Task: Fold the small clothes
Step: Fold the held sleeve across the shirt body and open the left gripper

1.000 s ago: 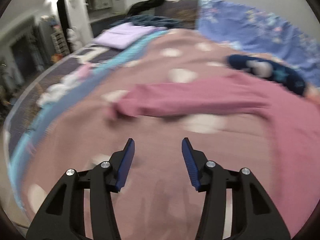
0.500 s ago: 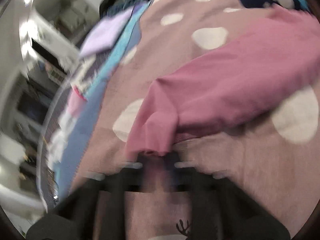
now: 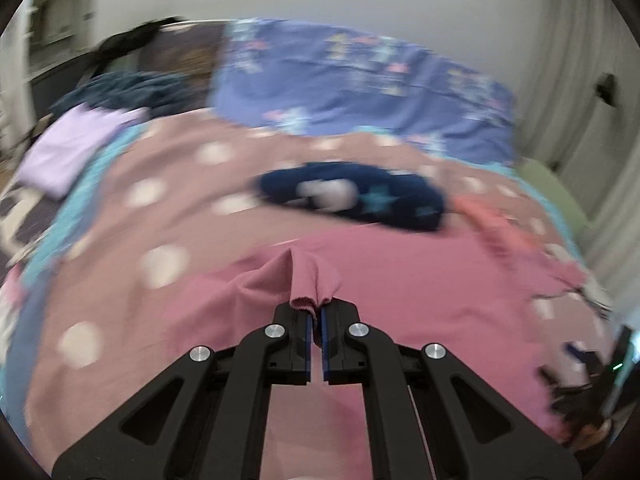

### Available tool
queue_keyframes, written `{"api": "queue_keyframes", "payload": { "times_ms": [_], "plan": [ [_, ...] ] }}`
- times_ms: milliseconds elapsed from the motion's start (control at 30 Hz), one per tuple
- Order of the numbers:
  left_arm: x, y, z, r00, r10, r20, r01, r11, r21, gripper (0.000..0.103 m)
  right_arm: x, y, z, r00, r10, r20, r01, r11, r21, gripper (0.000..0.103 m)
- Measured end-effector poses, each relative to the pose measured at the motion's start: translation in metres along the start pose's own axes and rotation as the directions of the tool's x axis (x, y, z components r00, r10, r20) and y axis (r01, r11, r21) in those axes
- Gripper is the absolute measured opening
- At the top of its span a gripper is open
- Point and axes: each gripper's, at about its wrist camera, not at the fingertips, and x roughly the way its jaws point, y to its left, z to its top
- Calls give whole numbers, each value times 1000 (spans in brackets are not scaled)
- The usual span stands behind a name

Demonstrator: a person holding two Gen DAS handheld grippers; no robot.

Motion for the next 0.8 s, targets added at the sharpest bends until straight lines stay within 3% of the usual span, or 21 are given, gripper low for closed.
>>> {"api": "queue_keyframes", "payload": {
  "times_ms": [100,300,400,433,467,533,700,767,800],
  "plan": [
    [33,-69,18,991,-131,-38,132,990,39,3,-2,-1,0,1000,19,17,-18,1000,-17,101],
    [88,-166,26,969,-230,-91,240,963,120,3,6,-23,-2,1000,18,2,-18,1000,22,101],
    [121,-203,23,946,-288,-148,309,939,150,3,11,-39,-5,999,36,-23,-34,997,71,101],
    [125,-208,19,945,-286,-161,310,937,158,10,12,-45,-6,999,44,-31,-41,995,89,101],
    [134,-214,15,946,-270,-179,300,939,167,31,14,-48,-6,998,49,-37,-45,994,101,101],
    [140,-214,7,957,-232,-176,262,949,176,52,17,-56,-7,997,57,-43,-52,992,117,101],
    [117,-177,-20,983,-141,-121,164,963,215,57,23,-64,-3,993,114,-25,-111,988,110,96],
    [104,-143,-41,993,-64,-98,84,975,208,60,28,-64,6,989,145,-18,-143,986,85,79],
    [101,-132,-46,995,-28,-91,47,977,207,61,33,-63,10,987,157,-19,-155,985,73,75]
  ]
}}
